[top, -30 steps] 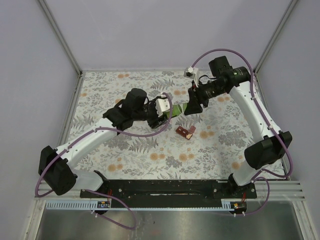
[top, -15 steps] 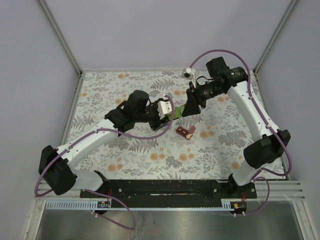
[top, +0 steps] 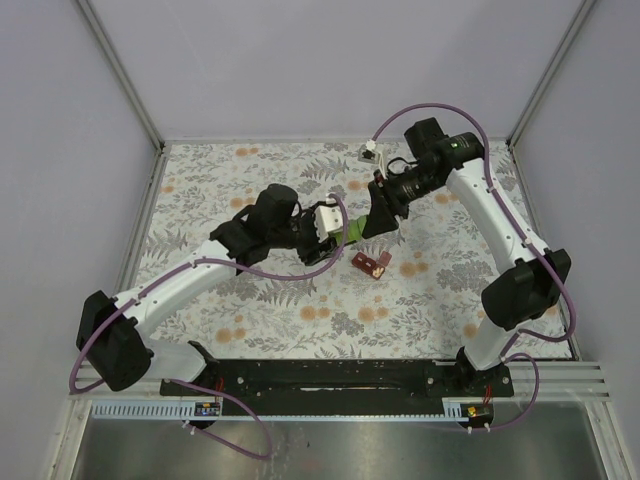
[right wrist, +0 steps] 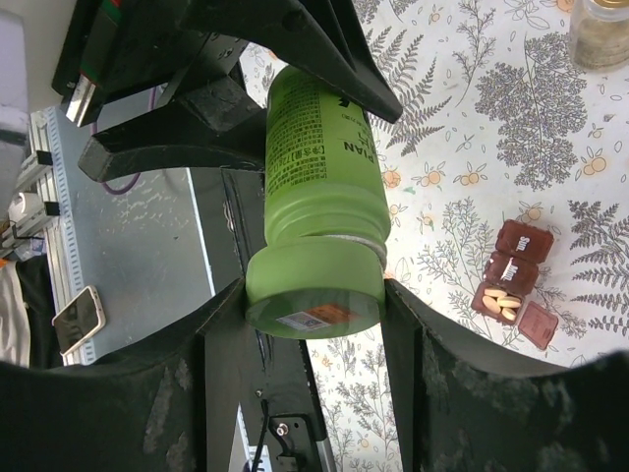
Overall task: Sort the pills into containers
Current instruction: Screw the lid of the pill bottle onto the pill bottle.
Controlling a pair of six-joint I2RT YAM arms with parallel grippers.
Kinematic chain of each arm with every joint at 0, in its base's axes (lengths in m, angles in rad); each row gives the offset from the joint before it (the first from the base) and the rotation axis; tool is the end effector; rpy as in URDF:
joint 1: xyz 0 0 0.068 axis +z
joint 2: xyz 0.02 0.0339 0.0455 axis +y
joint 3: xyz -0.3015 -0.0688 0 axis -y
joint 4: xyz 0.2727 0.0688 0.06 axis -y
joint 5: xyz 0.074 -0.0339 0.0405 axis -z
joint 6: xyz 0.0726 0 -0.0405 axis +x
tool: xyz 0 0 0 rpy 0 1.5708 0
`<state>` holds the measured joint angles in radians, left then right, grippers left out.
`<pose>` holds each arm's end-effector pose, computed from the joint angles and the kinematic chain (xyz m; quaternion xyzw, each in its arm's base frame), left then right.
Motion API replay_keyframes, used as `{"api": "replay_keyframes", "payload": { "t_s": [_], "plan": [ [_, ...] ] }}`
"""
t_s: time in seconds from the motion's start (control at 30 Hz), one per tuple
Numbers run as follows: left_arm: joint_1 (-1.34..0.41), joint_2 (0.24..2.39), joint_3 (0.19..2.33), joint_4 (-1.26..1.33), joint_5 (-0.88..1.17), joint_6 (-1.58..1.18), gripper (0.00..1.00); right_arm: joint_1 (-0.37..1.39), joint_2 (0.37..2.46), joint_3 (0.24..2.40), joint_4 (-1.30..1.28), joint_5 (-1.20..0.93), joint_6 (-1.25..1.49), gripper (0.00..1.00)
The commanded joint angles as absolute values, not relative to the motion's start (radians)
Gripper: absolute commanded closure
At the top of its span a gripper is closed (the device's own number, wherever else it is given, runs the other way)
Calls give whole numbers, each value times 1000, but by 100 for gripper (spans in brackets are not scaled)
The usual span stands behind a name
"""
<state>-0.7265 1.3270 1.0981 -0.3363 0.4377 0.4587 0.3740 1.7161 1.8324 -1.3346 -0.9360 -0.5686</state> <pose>0.2370 -0.2518 0.3278 0.5645 0.6511 -0.2513 0.4408 0.3212 0.1888 0.3932 -0.4694 0.7469 0.4268 0.1989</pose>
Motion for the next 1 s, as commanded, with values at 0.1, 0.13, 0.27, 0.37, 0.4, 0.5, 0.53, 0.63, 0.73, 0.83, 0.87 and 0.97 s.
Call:
{"api": "replay_keyframes", "payload": {
  "t_s": [0.1, 0.13, 0.27, 0.37, 0.4, 0.5, 0.53, 0.63, 0.73, 0.83, 0.87, 0.97],
  "plan": [
    [-730, 1281, 1112, -267, 567, 434, 100, 400, 1689, 1835, -1318, -920, -609, 77],
    [-730, 1282, 1114, -271, 575, 433, 100, 403, 1680, 1827, -1316, -919, -620, 77],
    [-730, 1287, 1118, -288, 617, 423, 100, 423, 1643, 1778, -1266, -862, -621, 77],
    [-730, 1289, 1120, -285, 624, 419, 100, 430, 1640, 1778, -1266, -876, -620, 77],
    [-730, 1289, 1120, -281, 624, 414, 100, 430, 1644, 1779, -1267, -880, -617, 77],
    [-730, 1287, 1117, -261, 600, 394, 100, 431, 1660, 1786, -1270, -908, -594, 78],
    [-729, 1285, 1114, -249, 588, 388, 100, 430, 1664, 1786, -1270, -922, -585, 78],
    [-729, 1278, 1097, -226, 554, 383, 100, 431, 1686, 1782, -1269, -969, -563, 79],
    [-732, 1272, 1091, -221, 522, 394, 100, 431, 1706, 1786, -1278, -992, -546, 79],
    [-736, 1266, 1088, -219, 483, 403, 100, 431, 1726, 1796, -1282, -996, -512, 80],
    [-741, 1262, 1086, -215, 460, 403, 100, 431, 1733, 1799, -1285, -1000, -505, 80],
    [-756, 1259, 1083, -196, 391, 411, 100, 431, 1750, 1799, -1282, -1022, -463, 82]
  ]
}}
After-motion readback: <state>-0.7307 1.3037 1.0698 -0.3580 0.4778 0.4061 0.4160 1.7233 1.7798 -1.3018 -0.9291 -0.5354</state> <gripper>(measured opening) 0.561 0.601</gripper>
